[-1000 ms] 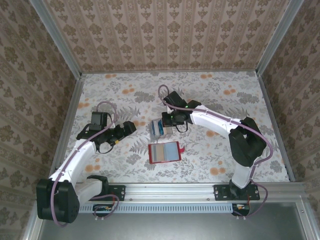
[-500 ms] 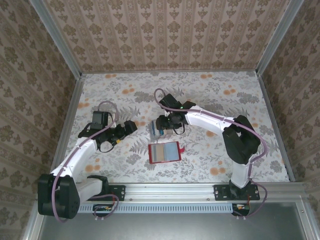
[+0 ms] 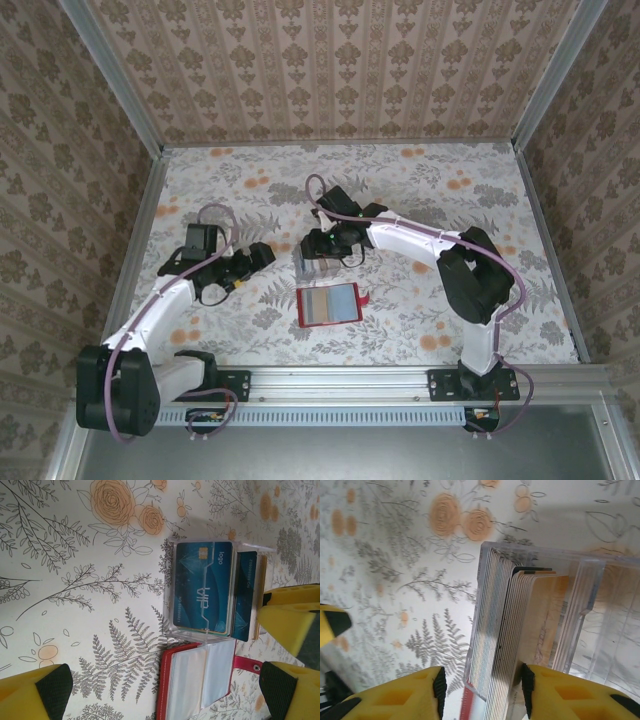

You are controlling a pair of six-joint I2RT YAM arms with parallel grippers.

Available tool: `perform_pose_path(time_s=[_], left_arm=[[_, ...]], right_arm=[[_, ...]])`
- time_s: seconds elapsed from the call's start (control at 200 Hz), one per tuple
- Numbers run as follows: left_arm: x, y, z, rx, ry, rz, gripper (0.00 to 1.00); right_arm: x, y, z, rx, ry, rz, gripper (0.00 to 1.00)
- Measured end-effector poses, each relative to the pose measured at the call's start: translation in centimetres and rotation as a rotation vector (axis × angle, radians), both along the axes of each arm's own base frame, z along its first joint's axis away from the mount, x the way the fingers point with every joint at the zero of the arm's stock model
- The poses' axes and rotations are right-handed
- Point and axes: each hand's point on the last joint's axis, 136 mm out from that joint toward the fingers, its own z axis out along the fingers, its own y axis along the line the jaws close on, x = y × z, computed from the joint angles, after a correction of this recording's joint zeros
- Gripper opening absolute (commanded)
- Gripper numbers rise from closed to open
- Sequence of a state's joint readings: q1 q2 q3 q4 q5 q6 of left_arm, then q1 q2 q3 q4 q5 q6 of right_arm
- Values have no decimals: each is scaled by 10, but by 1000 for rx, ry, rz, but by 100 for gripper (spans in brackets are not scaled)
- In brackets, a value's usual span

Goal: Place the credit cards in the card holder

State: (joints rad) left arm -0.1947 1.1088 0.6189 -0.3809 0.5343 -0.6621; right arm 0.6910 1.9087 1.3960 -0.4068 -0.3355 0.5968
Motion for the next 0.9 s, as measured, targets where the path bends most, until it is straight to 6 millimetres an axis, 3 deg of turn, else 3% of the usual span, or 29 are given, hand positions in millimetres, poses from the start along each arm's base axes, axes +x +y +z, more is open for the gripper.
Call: perform_pose_path(time_s=[0.17, 0.5, 0.9], left_arm=[[-1, -3, -5, -21, 11, -8, 100], [0, -7, -3, -46, 8, -14, 100], [0, -7, -3, -47, 5, -16, 100]], right_arm=[[0, 4, 0, 74, 36, -8, 38], [2, 7, 3, 111, 47, -20, 3], [2, 4, 2, 104, 40, -25, 0]])
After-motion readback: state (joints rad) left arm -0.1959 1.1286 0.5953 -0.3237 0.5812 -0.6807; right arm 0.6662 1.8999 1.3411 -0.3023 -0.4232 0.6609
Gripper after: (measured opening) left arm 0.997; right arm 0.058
